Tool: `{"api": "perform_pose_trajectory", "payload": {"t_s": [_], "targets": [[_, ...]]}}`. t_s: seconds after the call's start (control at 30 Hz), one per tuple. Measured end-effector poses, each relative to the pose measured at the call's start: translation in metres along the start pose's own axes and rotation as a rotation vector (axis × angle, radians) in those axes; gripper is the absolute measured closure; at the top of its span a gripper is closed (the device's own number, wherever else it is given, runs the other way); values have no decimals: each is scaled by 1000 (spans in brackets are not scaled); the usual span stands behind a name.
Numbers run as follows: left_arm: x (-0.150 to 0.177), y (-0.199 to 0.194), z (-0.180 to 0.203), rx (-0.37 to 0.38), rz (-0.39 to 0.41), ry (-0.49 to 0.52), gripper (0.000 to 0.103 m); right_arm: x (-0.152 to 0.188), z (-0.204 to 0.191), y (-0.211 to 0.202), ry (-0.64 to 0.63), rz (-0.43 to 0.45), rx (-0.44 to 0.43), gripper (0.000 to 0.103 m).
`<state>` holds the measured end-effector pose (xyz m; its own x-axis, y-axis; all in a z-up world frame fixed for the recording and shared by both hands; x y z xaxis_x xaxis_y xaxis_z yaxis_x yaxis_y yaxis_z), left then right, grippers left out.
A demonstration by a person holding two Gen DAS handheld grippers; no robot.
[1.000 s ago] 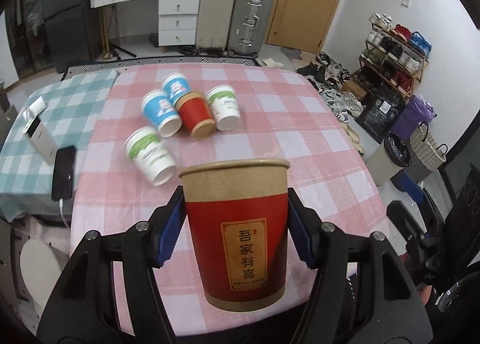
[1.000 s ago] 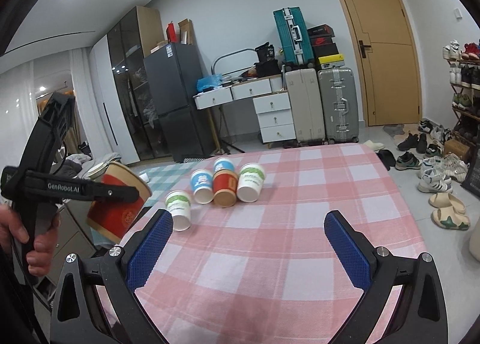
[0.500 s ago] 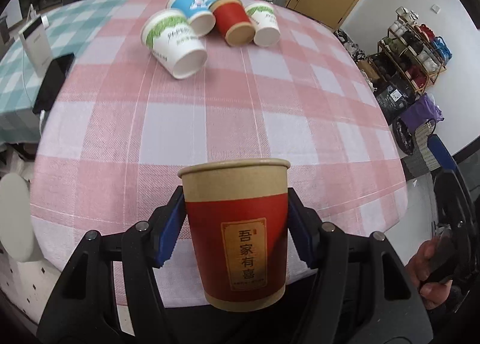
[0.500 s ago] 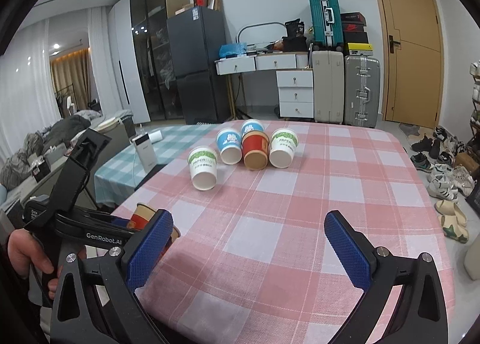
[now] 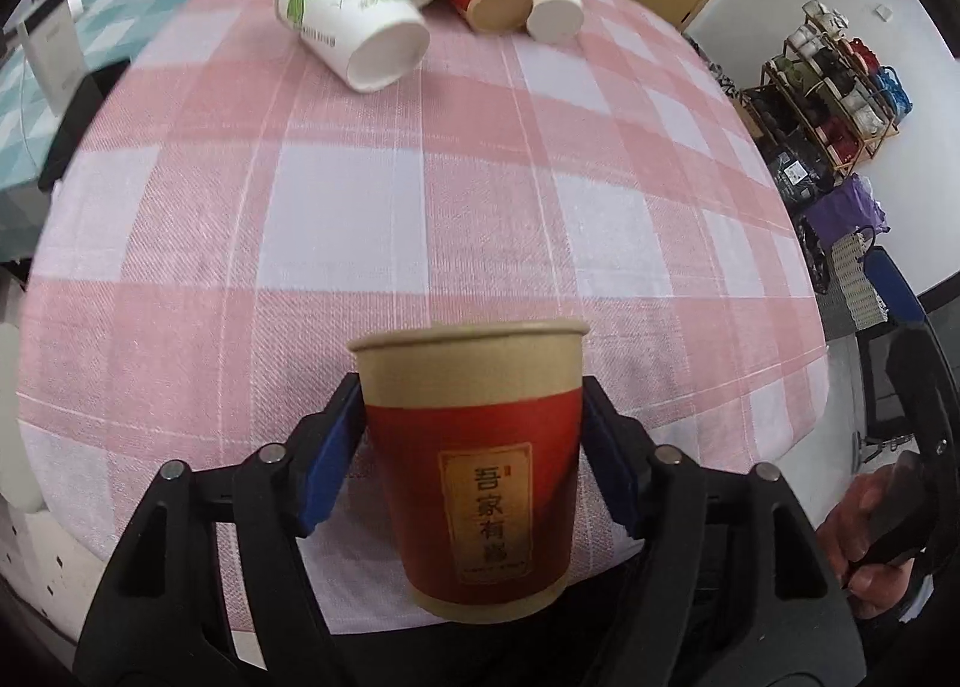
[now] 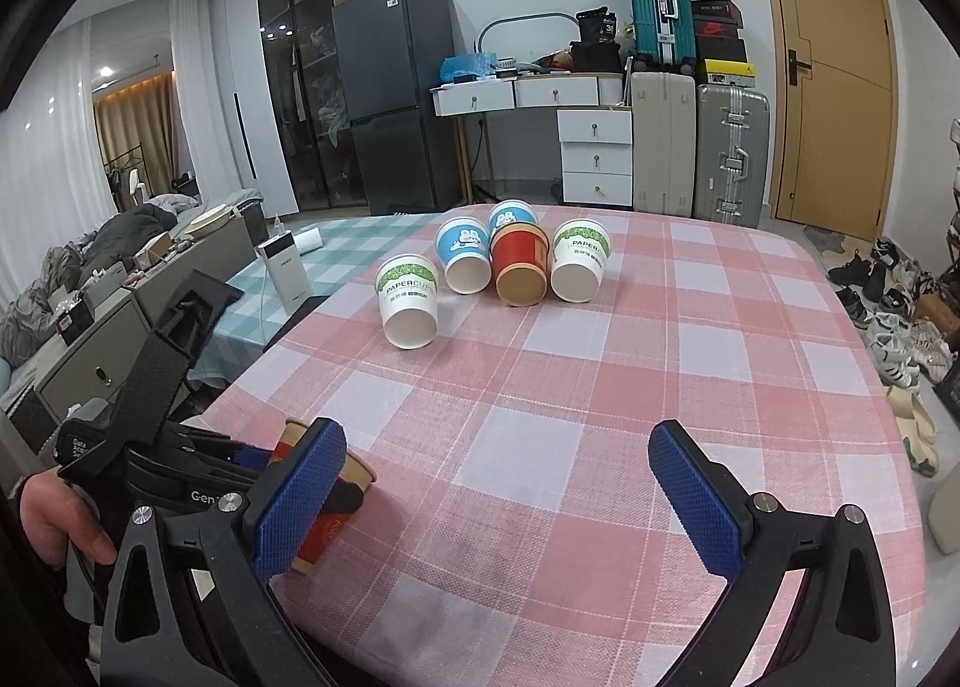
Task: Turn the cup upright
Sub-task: 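Lift the red cup with the left gripper and carry it toward the right tool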
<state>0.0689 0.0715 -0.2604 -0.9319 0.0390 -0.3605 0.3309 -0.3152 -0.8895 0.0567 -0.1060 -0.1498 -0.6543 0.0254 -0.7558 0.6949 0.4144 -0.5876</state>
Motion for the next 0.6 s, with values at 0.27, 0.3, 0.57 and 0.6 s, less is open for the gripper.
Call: {"api": "perform_pose_trajectory", "payload": {"t_s": [0.27,0.3,0.57,0.6], "targets": [[-4,-1,-3,29,1,-29,21,1,-1,1,9,-5,-4,0],[-5,-1,-4,36,-3,-36,21,1,-1,1,10,-3,-6,0],[-20,-48,-13,-23,105,-51,21,5,-11,0,11,-56,-82,0],[-21,-59,-13,-39,129,-44,21,6,-12,1,13,-65,-92,0]]}}
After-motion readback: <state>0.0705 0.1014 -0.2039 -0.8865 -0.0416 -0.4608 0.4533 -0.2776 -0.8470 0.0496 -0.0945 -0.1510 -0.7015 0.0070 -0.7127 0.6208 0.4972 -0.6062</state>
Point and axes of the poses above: each gripper's, at about its wrist camera, not at the fingertips, and y roughly the way its jaws point, z to its right, x to its underside, the point moved 8 cm from there along y, roughly the way its jaws point, and after that the axes turned 9 degrees about y, right-handed, at the moved point
